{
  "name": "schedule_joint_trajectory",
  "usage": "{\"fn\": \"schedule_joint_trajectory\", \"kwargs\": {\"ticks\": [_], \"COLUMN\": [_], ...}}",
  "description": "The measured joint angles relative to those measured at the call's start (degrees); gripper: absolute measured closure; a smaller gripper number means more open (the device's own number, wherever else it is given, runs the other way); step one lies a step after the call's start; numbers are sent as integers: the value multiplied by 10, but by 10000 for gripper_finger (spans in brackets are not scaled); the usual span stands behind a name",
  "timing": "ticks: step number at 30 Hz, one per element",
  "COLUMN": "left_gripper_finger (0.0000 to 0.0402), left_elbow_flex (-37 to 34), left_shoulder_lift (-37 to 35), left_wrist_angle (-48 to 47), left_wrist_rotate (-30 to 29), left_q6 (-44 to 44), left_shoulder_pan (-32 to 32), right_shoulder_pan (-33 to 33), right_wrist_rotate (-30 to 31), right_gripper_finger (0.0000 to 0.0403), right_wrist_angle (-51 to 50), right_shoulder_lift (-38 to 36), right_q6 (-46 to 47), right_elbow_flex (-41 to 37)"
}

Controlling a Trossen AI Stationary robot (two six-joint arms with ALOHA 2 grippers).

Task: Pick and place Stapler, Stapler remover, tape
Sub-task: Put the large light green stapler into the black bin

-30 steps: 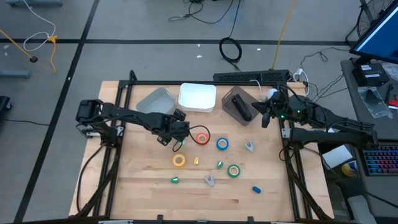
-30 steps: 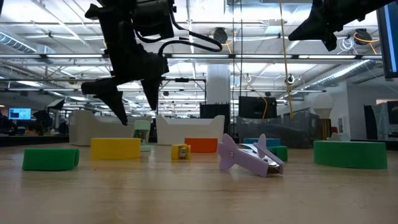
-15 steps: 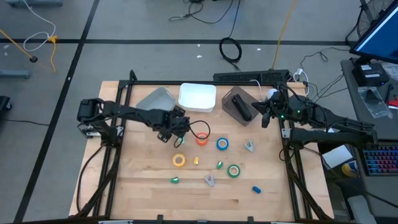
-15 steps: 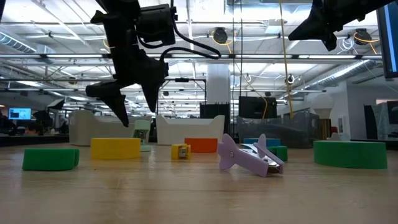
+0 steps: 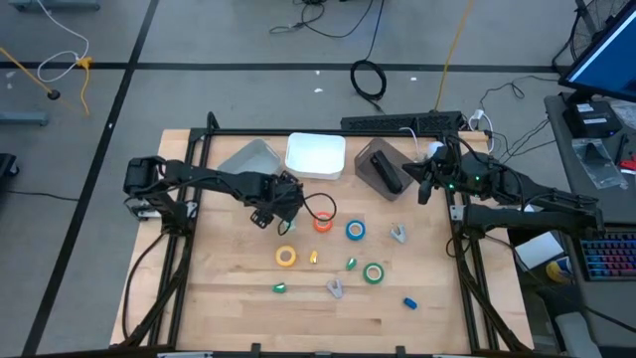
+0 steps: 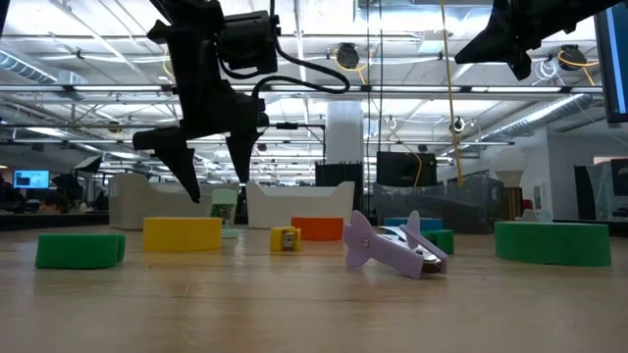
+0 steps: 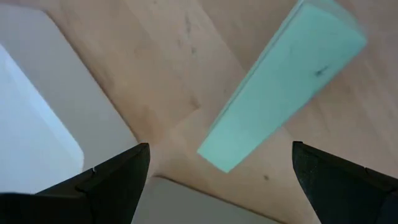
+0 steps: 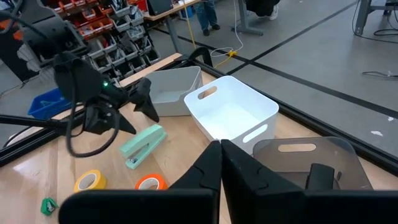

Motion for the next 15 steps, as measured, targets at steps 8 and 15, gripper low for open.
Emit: {"fn": "schedule_joint_trajectory", "kwargs": {"ticks": [8, 15], "left_gripper_finger": [9, 9], "left_elbow_flex": [0, 0], "left_shoulder_lift": [34, 72], "left_wrist_angle": [32, 33], "left_wrist_rotate": [19, 23], "left_q6": [53, 28], "left_shoulder_pan": [23, 23], "right_shoulder_pan": [0, 0], "right_wrist_rotate": [0, 0], "right_gripper_finger": [401, 401], "right_wrist_angle": [0, 0], "right_shoulder_lift": [0, 0], "right_q6": [0, 4], "right_elbow_flex": [0, 0]}}
